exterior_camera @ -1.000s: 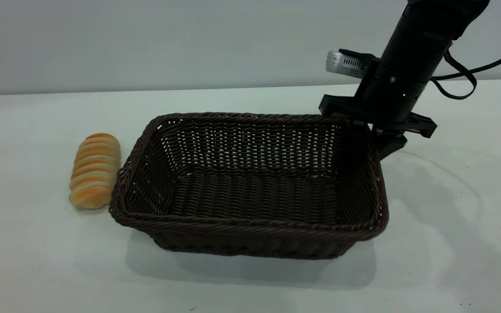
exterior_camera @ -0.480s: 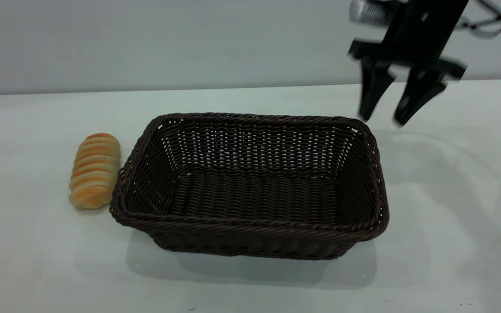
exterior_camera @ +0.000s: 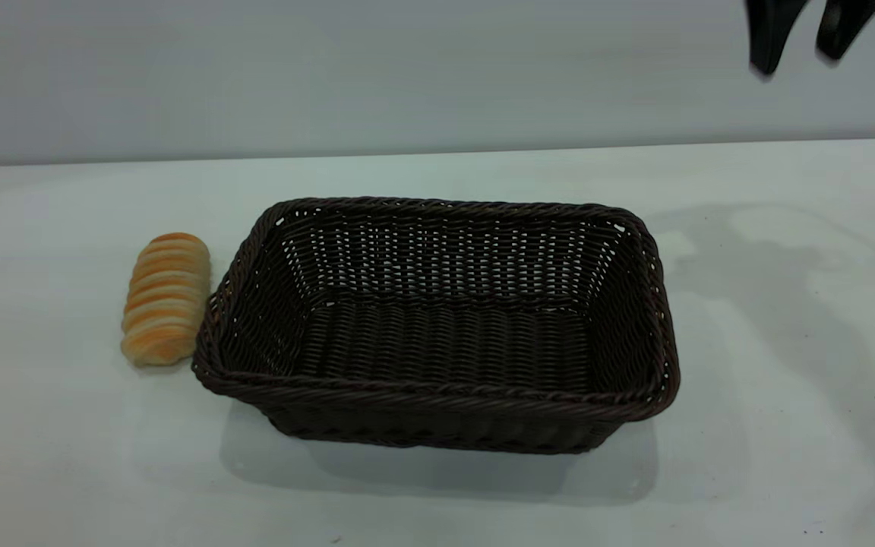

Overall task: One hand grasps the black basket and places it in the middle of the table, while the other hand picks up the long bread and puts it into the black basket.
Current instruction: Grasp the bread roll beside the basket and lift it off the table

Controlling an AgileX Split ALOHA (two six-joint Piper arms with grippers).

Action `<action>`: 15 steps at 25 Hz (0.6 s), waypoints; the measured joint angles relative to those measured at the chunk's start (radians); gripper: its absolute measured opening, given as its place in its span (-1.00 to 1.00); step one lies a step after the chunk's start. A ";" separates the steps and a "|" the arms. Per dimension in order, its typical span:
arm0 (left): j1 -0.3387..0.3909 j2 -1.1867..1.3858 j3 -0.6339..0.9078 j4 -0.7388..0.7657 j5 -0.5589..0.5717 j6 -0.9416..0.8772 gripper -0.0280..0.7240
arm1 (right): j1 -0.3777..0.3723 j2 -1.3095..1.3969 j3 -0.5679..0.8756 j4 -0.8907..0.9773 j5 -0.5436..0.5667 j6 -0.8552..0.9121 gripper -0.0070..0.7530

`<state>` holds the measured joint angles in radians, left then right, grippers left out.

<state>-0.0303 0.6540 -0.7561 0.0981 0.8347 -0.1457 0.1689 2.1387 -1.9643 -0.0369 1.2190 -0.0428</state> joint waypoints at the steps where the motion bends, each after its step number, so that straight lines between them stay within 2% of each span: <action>1: 0.000 0.020 0.000 0.000 0.006 0.000 0.51 | 0.001 -0.036 0.015 -0.001 0.000 0.003 0.39; 6: 0.000 0.136 0.000 0.001 -0.002 0.001 0.51 | 0.001 -0.255 0.181 0.003 0.005 0.010 0.31; 11: 0.000 0.277 0.000 0.001 -0.068 0.001 0.51 | 0.001 -0.467 0.406 0.017 0.011 0.010 0.26; 15: 0.000 0.423 -0.004 0.002 -0.128 -0.001 0.51 | 0.001 -0.613 0.526 0.019 0.013 0.010 0.24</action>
<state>-0.0303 1.0773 -0.7605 0.1001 0.7067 -0.1464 0.1699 1.5254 -1.4379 -0.0177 1.2319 -0.0327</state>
